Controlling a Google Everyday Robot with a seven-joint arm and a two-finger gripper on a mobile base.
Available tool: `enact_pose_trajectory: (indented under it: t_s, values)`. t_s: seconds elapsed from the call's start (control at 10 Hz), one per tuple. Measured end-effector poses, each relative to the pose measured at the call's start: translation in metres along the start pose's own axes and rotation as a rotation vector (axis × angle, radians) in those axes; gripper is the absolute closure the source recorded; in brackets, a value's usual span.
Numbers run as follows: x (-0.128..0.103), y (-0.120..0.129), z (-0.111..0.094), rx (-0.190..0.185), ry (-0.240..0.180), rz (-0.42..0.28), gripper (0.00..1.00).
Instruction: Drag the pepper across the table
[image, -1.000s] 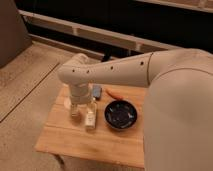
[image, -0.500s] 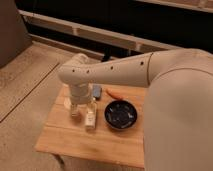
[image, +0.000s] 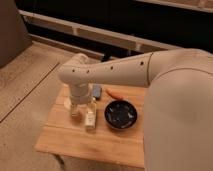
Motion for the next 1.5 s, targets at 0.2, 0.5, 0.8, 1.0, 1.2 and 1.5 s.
enact_pose_trajectory:
  t_s: [0.2,0.5,0.8,1.0,1.2,1.5]
  values:
    - [0.0,0.0,0.0,0.0,0.0,0.0,0.35]
    - [0.0,0.0,0.0,0.0,0.0,0.0,0.35]
    - [-0.001,0.0,0.0,0.0,-0.002,-0.001,0.35]
    - [-0.013,0.003,-0.005,0.004,-0.042,0.001,0.35]
    - [-0.052,0.01,-0.023,0.011,-0.184,0.001,0.35]
    - [-0.108,0.0,-0.052,0.072,-0.473,0.043,0.35]
